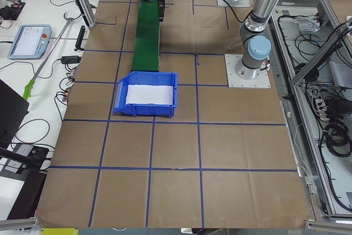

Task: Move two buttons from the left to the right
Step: 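Grasp the red button with the right gripper, then carry the red button to the blue bin with the right gripper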

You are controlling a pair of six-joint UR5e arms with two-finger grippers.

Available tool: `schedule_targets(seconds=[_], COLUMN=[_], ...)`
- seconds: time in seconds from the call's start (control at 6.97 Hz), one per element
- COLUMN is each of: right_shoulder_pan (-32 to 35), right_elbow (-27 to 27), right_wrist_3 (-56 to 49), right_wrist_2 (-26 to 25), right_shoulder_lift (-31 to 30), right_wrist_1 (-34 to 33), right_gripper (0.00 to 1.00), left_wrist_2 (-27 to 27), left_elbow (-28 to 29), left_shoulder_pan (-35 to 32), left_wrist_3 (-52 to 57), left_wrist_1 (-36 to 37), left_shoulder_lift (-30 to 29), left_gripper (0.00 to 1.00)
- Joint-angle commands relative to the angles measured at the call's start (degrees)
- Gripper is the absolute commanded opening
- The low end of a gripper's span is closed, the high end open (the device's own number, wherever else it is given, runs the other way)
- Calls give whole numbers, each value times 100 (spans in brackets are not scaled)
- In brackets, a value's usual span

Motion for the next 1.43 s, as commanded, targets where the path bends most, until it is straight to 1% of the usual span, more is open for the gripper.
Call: schedule_targets(seconds=[0.0, 0.14, 0.29, 0.43, 0.57, 0.72, 1.0, 1.15, 1.29], right_shoulder_pan=[-57, -101, -249, -477, -784, -1135, -2083, -2566, -2824], right_elbow=[-3, -37, -90, -178, -300, -493, -915, -925, -873], right_wrist_3=[-36, -123, -133, -142, -377, -805, -1710, -2472, -2880], right_wrist_2=[-175, -315, -430, -431, -422, -431, -405, -422, -414], right_shoulder_lift=[-17, -96, -323, -621, -842, -922, -923, -853, -766], right_wrist_1=[291, 450, 495, 852, 1021, 1031, 1425, 1418, 1392], right_gripper=[33, 11, 7, 6, 5, 5, 5, 6, 5], left_wrist_2=[0, -9, -9, -9, -9, -9, -9, -9, -9], left_elbow=[0, 0, 0, 0, 0, 0, 0, 0, 0], left_shoulder_pan=[0, 0, 0, 0, 0, 0, 0, 0, 0], left_wrist_3=[0, 0, 0, -9, -9, -17, -17, -26, -26], left_wrist_1=[0, 0, 0, 0, 0, 0, 0, 0, 0], left_shoulder_lift=[-2, -2, -2, -2, -2, -2, 7, 7, 7], left_gripper=[100, 100, 100, 100, 100, 100, 100, 100, 100])
